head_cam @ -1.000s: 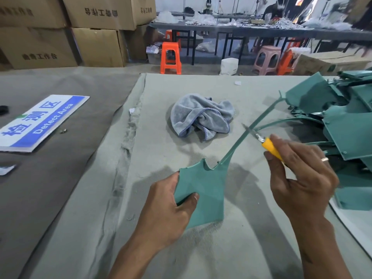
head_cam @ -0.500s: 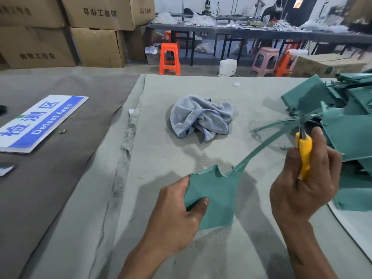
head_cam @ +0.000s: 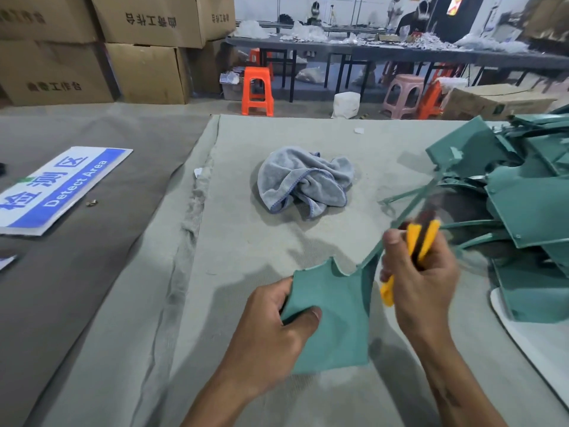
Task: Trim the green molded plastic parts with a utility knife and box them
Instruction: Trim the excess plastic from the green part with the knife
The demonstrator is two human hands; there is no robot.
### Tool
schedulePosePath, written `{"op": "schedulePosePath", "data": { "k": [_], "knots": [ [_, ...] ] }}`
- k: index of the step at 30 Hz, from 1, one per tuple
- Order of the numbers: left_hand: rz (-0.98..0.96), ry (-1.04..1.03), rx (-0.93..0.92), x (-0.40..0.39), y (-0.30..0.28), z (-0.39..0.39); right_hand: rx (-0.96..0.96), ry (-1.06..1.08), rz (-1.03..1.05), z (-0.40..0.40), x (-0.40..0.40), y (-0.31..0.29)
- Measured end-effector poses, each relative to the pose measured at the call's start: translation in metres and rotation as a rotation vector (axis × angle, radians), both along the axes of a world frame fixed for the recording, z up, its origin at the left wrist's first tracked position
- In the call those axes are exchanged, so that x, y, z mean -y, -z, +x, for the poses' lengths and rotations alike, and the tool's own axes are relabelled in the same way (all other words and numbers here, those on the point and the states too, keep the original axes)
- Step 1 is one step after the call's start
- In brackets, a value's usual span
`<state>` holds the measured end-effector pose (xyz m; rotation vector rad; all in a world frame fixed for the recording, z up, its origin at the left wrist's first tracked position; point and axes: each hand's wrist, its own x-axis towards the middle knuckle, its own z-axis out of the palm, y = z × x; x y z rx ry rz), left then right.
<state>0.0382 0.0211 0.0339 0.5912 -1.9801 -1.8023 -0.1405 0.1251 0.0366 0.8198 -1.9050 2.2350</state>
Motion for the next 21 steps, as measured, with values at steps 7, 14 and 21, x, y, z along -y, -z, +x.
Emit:
{"op": "schedulePosePath", "data": {
  "k": [7, 14, 21],
  "knots": [
    [0.304, 0.136, -0.183, 0.002, -0.001, 0.004, 0.405, -0.126, -0.100, 0.014, 0.011, 0.003],
    [0.226, -0.050, -0.136, -0.003, 0.003, -0.010, 0.640, -0.223, 0.046, 0.027, 0.022, 0.001],
    [0.139, -0.092, -0.020, -0.013, 0.004, -0.011, 0.250, -0.339, 0.136, 0.051, 0.026, 0.007]
  ]
}}
